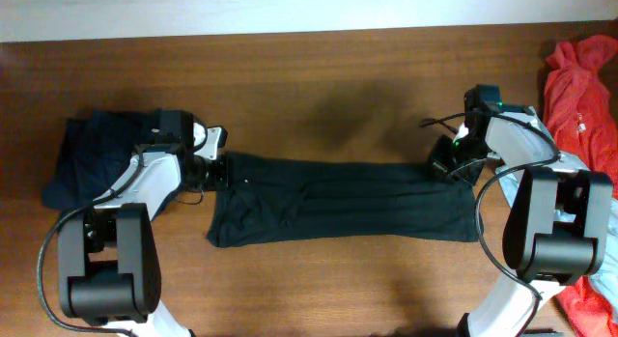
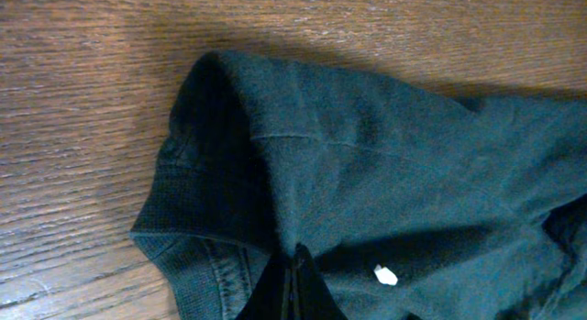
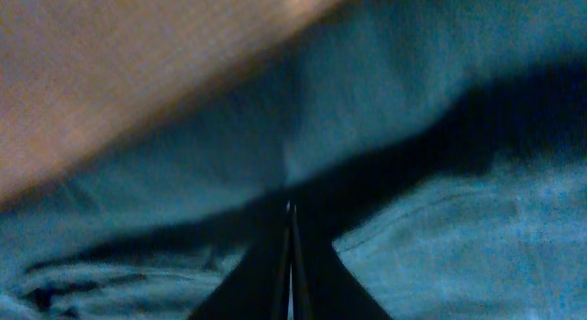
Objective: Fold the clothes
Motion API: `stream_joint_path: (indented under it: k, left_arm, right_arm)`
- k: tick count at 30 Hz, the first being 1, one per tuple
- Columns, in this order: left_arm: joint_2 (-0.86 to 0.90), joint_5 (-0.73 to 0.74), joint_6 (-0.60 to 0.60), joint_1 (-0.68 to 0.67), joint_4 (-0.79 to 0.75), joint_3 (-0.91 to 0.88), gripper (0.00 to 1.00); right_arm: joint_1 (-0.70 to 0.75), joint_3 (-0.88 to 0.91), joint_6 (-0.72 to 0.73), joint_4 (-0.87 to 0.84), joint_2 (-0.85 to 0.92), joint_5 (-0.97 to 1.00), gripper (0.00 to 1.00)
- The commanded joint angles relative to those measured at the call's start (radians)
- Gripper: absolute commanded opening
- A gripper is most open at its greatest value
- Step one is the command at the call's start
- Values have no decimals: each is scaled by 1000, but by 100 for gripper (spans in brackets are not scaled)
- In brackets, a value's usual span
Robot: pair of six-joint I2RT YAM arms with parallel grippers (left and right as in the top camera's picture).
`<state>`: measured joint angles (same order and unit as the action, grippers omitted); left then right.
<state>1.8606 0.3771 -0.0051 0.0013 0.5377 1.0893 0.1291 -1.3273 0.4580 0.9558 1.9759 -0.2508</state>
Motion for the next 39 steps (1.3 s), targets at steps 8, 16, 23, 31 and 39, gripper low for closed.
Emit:
stream_joint_path:
  k: [8,16,23,31,39]
  left_arm:
    - [-29,0,-10,3,0,11,1]
    - [-29,0,-10,3,-1,11,1]
    - [-29,0,-10,3,-6,11,0]
    - [-29,0,-10,4,-3,11,0]
    - [-29,1,-10,3,-3,11,1]
  right_arm:
    - [-3,2,-87,192,-164,313,4]
    - [-4,2,-89,63,-240,219,6]
    - [-77,4,-111,-42,-145,25,5]
    - [-173,5,-133,-37,2,26,4]
    - [-176,4,-235,196,-31,34,4]
